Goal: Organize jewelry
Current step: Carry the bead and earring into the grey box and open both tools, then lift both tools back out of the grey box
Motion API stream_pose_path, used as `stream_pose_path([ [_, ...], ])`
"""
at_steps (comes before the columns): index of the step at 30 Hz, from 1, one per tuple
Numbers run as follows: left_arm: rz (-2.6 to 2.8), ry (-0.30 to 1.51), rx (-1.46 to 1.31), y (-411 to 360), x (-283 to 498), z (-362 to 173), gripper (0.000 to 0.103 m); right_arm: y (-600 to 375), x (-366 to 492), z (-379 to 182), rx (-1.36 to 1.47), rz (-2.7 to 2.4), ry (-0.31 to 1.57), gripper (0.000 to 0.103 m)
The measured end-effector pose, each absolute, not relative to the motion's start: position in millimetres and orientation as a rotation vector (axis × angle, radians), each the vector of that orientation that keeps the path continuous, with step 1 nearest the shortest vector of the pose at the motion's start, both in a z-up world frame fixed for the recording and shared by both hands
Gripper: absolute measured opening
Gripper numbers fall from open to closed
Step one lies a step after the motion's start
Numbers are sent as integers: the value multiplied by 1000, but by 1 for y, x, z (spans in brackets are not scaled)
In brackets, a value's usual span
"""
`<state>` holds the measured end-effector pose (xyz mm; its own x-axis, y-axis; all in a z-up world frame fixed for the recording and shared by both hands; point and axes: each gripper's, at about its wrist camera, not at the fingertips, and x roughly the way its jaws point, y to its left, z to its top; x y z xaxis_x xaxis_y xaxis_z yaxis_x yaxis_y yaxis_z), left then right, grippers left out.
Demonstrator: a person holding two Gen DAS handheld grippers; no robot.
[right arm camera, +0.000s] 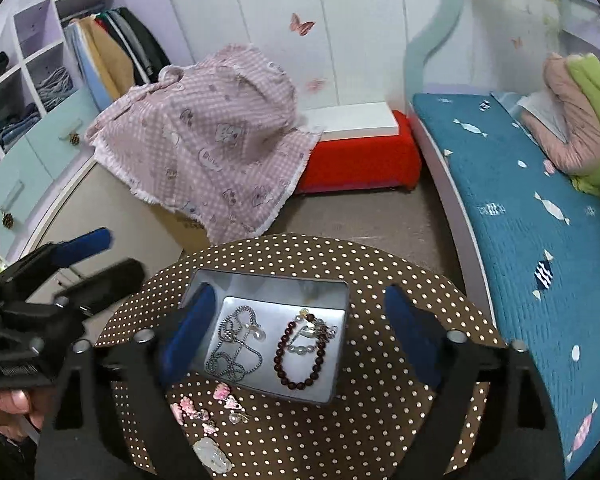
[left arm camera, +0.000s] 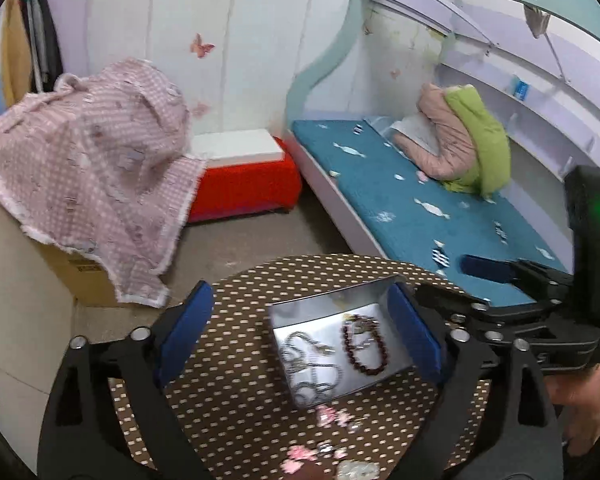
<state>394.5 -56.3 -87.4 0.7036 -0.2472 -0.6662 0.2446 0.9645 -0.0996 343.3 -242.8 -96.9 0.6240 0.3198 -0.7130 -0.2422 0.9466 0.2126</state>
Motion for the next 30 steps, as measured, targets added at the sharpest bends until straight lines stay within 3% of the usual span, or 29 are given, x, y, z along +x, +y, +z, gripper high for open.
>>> stream_pose_path([
  [8,-149,626,11,-36,343,-65,98,-253,298,-81,148,228,752,95],
  [19,-90,484,5,-18,260,-20,98,-252,211,-25,132,139,561,95],
  [30,-47,412,-14,3,193,-3,98,-238,147,-8,100,70,475,95],
])
